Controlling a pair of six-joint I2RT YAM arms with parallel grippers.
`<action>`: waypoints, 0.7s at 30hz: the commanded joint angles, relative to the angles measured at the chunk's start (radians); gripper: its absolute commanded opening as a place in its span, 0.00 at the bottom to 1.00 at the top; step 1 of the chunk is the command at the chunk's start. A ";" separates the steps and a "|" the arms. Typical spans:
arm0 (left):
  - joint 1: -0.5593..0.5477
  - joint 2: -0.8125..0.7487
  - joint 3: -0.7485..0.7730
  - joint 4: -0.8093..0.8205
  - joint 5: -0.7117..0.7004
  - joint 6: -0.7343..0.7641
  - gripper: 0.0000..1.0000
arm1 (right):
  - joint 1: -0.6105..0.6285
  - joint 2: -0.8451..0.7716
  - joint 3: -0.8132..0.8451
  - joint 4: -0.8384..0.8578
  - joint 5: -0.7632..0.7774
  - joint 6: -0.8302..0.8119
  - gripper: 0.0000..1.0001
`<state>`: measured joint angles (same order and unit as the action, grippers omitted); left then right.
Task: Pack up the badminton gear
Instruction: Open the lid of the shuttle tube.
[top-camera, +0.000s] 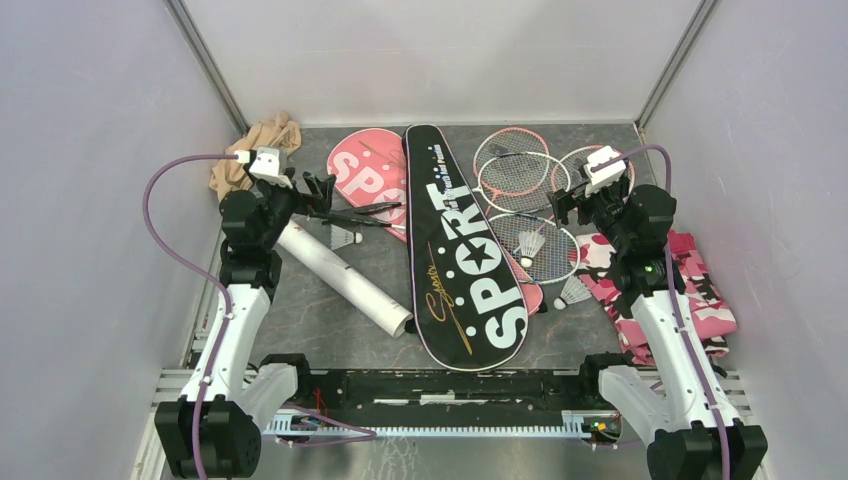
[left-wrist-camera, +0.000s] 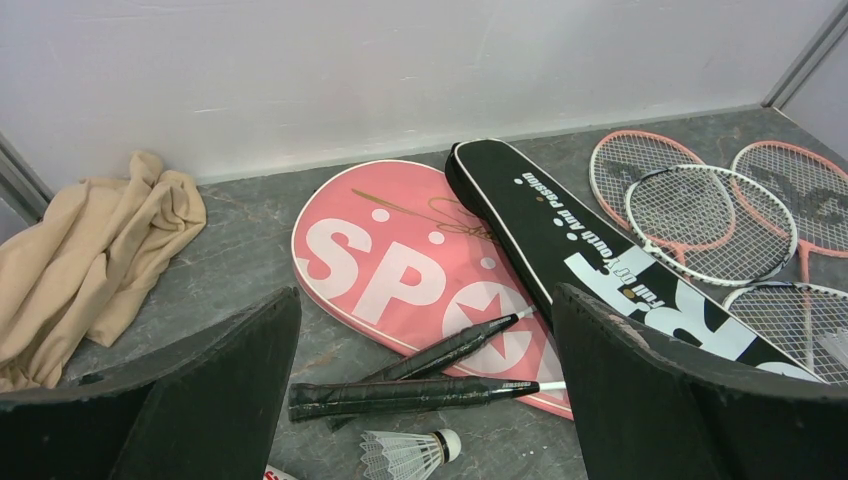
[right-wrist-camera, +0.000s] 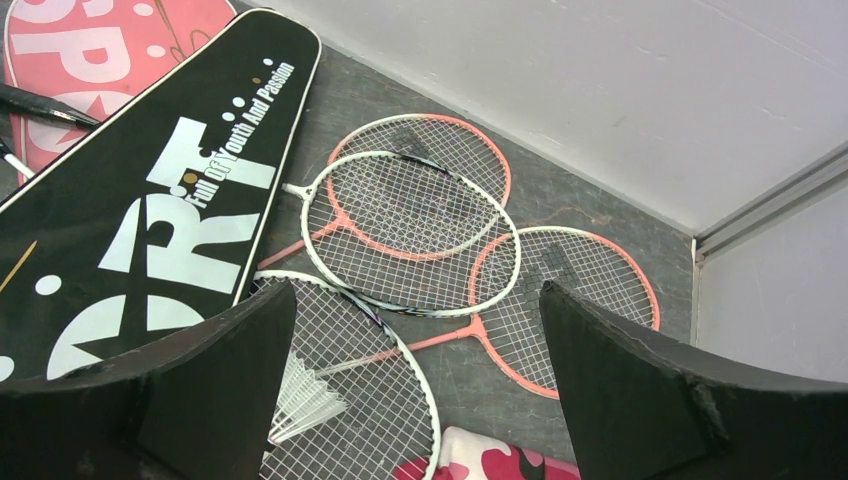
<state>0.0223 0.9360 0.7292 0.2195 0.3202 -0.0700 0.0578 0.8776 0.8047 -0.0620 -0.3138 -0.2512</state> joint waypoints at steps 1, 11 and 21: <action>0.003 -0.007 -0.004 0.052 0.017 -0.021 1.00 | -0.003 -0.016 0.007 0.020 -0.012 -0.008 0.98; 0.004 -0.011 -0.007 0.052 0.020 -0.014 1.00 | -0.007 -0.017 0.013 0.018 -0.010 0.000 0.98; 0.004 -0.005 0.030 -0.010 0.014 0.056 1.00 | -0.008 0.004 0.126 -0.097 -0.043 -0.076 0.98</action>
<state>0.0223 0.9360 0.7292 0.2161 0.3233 -0.0673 0.0540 0.8783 0.8303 -0.1135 -0.3191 -0.2684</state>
